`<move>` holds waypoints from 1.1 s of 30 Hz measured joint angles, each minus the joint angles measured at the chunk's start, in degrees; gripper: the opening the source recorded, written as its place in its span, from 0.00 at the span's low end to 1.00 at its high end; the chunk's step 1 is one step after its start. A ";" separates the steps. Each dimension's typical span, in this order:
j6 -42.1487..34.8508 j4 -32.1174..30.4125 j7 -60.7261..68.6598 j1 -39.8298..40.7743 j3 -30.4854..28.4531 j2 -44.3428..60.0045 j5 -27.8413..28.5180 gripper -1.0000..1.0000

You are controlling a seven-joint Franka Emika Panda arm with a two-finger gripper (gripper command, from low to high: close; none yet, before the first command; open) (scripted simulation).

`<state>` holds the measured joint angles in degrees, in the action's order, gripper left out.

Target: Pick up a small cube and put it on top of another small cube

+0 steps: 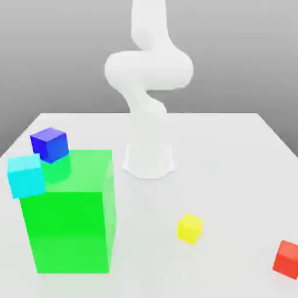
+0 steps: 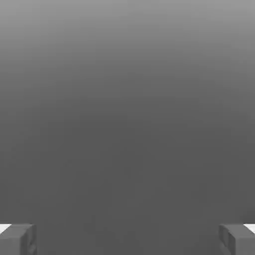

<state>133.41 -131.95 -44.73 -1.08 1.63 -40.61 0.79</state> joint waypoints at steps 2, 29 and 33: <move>1.36 -0.14 0.88 -0.94 1.38 4.42 0.71 0.50; 19.38 -1.63 10.03 -16.33 15.25 60.58 12.42 0.50; 25.16 0.06 7.42 -19.66 11.58 68.75 16.30 0.00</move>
<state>158.57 -131.89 -37.31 -20.74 13.21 28.14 17.09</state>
